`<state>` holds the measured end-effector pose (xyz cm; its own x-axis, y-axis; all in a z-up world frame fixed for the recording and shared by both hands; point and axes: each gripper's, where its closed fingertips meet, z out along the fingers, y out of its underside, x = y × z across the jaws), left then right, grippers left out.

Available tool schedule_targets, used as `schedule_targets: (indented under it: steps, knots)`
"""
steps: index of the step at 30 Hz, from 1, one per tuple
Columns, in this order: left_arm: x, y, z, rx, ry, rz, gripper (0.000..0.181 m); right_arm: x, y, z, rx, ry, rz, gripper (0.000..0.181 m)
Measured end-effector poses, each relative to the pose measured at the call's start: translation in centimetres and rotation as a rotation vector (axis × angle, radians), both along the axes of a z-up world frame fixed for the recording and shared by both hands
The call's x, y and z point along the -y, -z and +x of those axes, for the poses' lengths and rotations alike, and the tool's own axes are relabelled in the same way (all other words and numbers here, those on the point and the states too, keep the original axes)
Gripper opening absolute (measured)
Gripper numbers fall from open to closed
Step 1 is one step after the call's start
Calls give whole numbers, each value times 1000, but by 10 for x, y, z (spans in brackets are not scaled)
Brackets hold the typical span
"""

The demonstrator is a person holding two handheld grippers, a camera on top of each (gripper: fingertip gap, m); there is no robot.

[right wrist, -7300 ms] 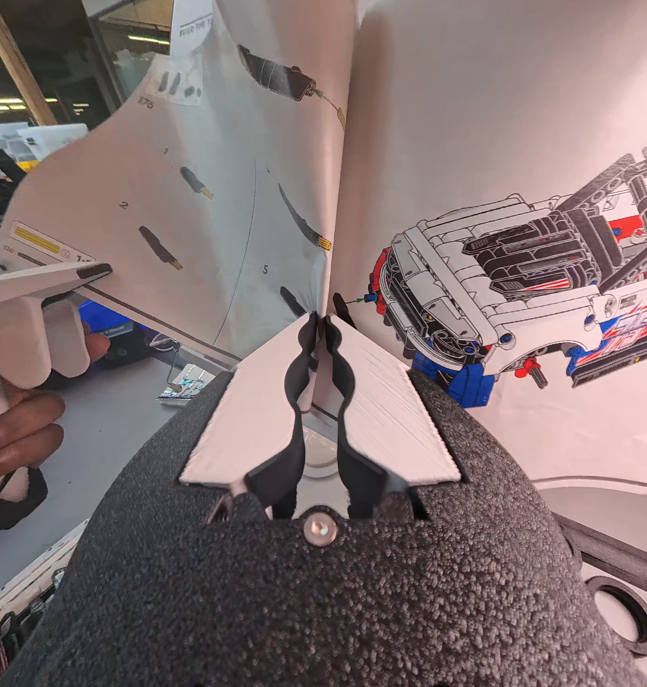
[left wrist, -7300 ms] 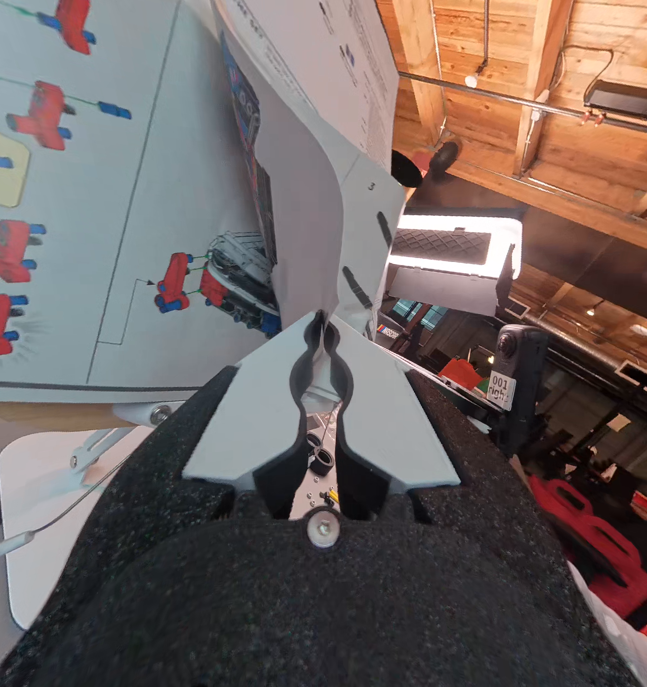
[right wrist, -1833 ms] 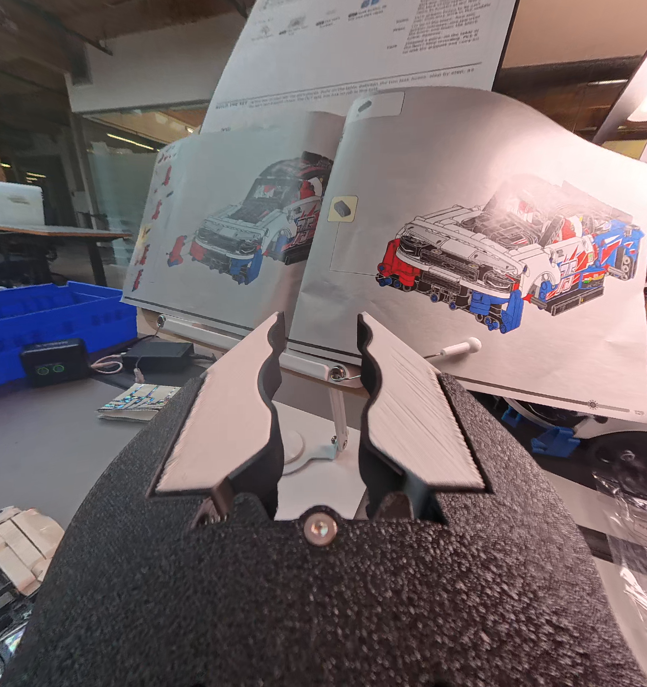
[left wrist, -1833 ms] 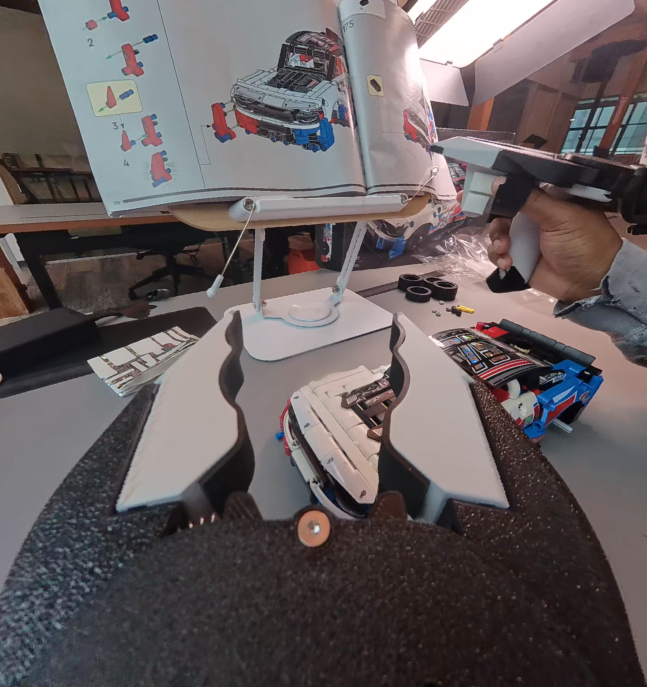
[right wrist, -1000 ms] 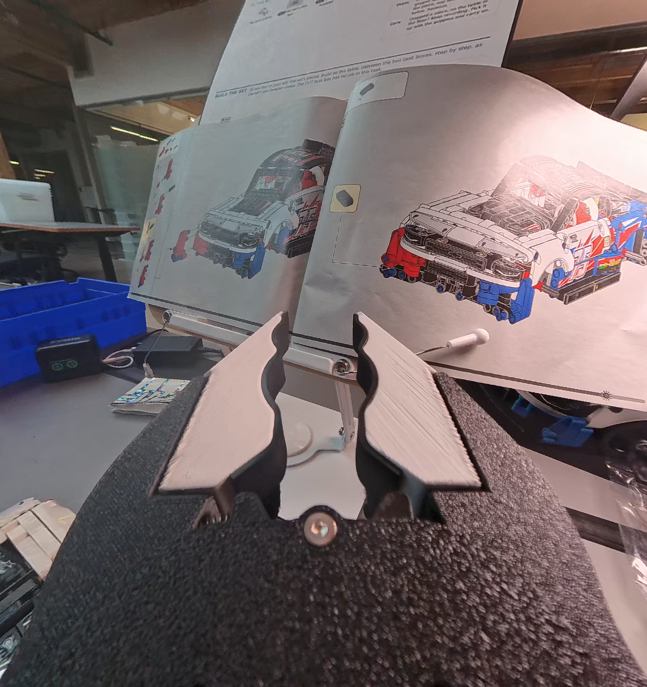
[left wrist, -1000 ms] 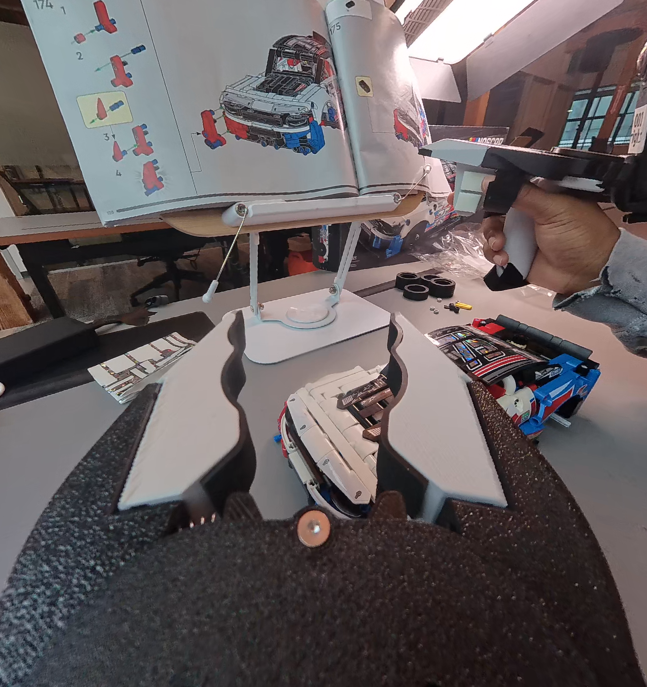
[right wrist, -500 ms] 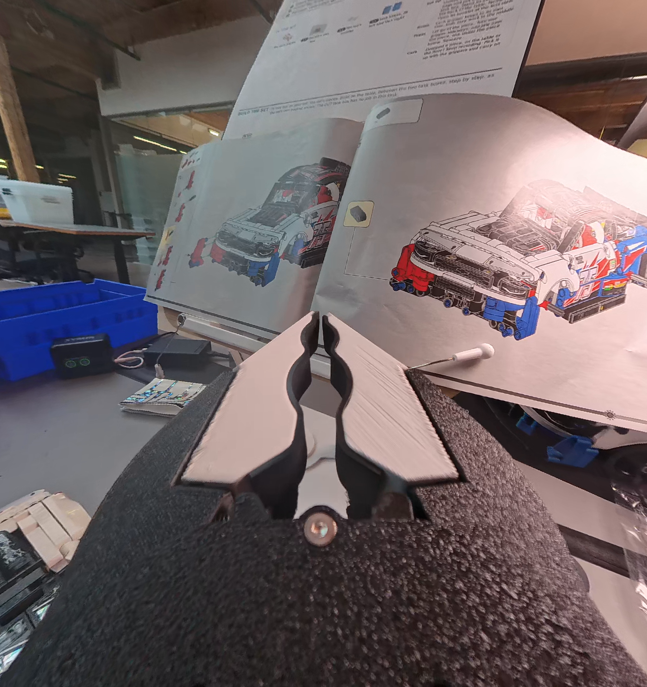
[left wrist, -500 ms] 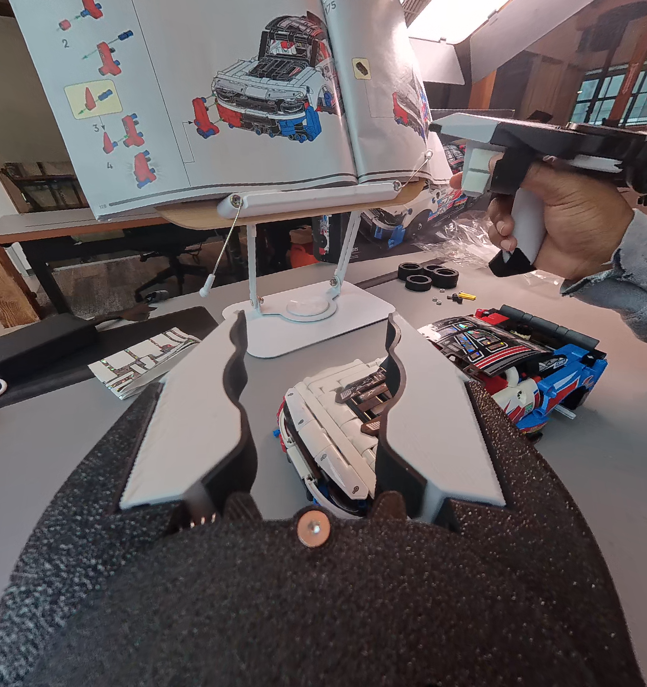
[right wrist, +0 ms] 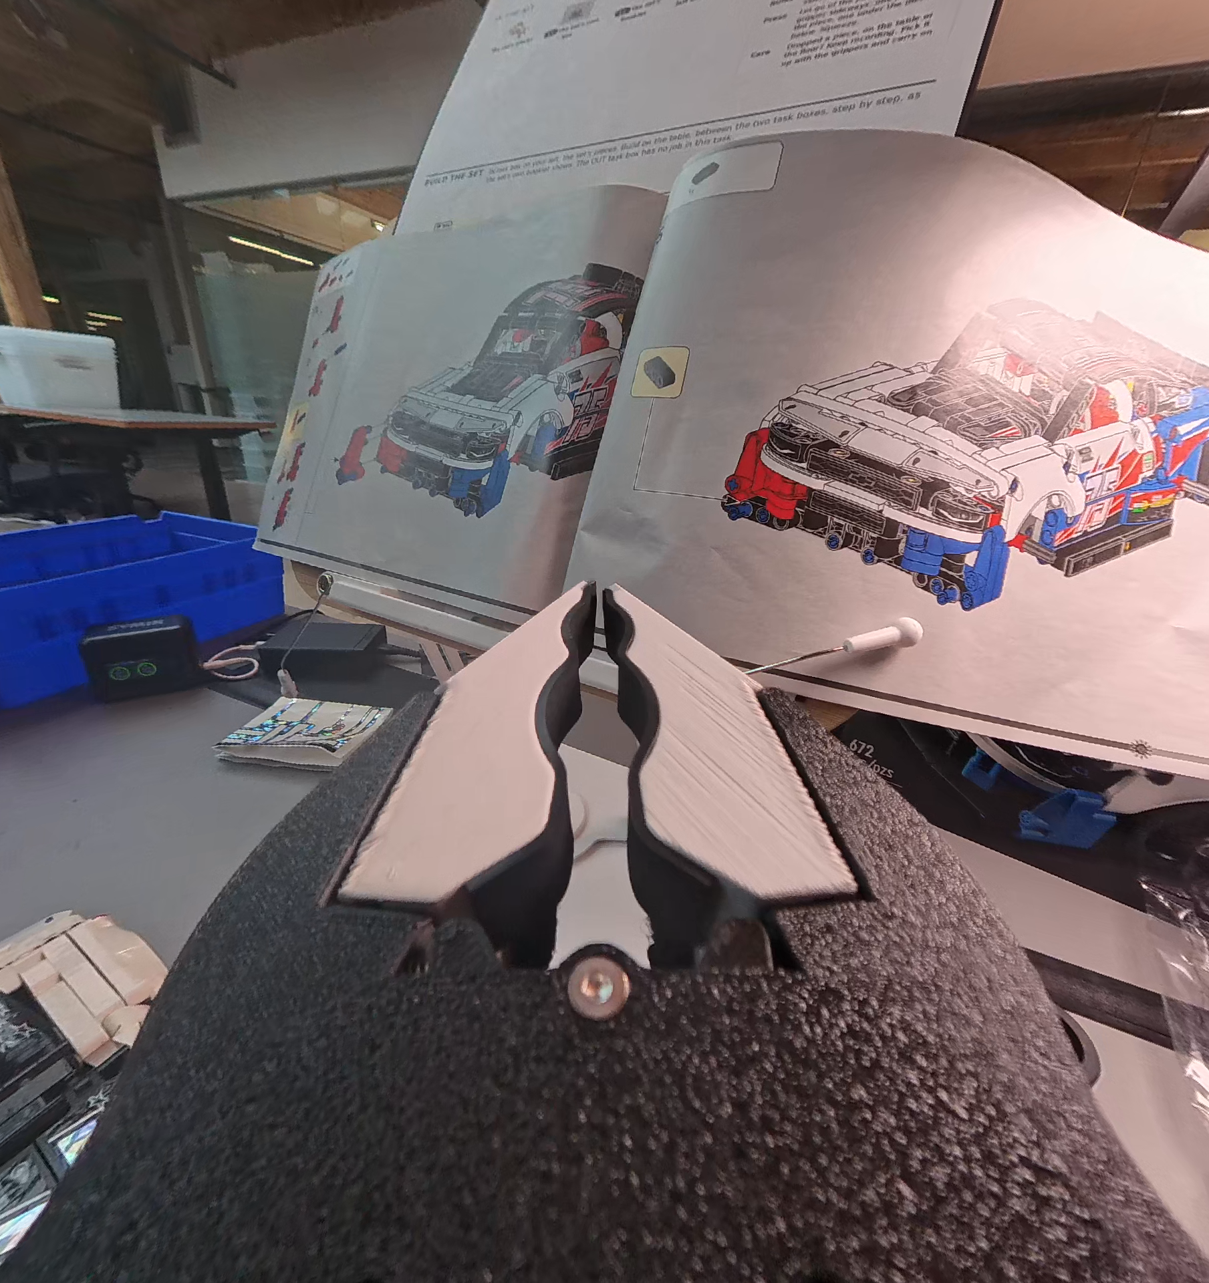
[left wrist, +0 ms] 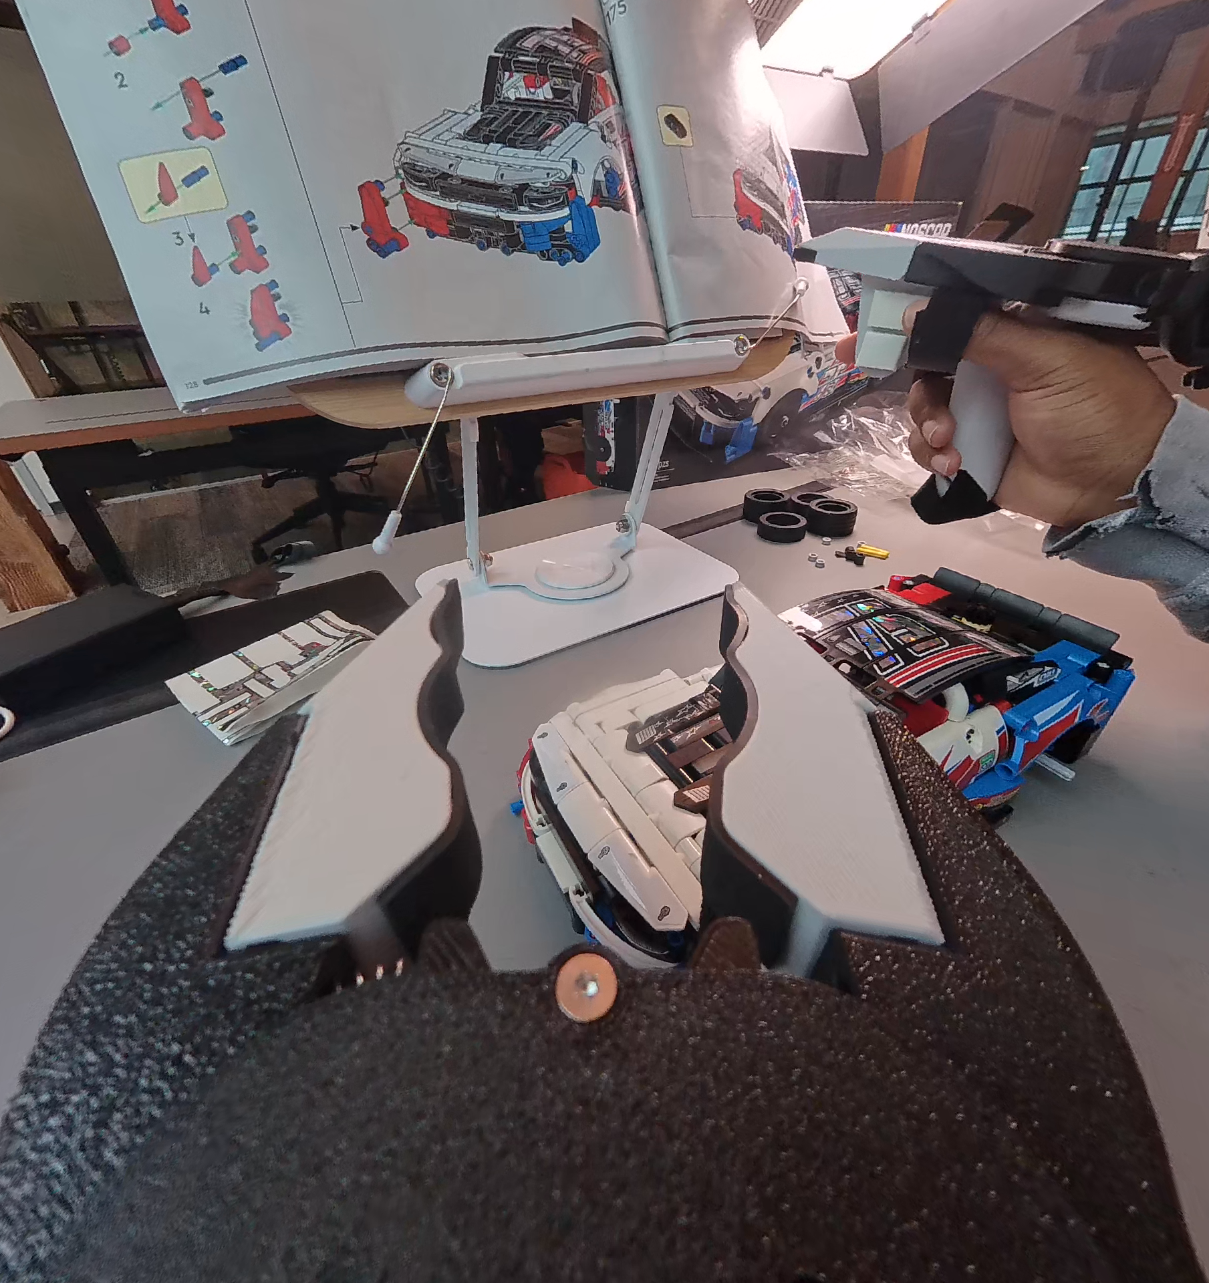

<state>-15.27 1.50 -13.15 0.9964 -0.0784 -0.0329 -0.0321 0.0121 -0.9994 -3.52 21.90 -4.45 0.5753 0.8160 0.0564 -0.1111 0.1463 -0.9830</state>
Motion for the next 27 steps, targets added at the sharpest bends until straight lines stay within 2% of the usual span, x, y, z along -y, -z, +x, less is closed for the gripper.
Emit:
schedule_targets:
  steps: [10,14,18,21,27]
  knots:
    - [0,1,-1,-1,-5,-1,73,-9,3,6,-7,46,-23,7]
    - [-2,5,-3,-24,-20,-15,73,-9,4,-2,14,41,-12,5]
    - [-4,10,-4,-36,-28,-27,71,-19,-7,-16,65,74,47,2]
    - [-4,10,-3,-36,-25,-28,71,-35,-30,-28,95,118,99,2]
    - [-4,9,-3,-37,-24,-27,70,-60,-98,-50,78,123,151,4]
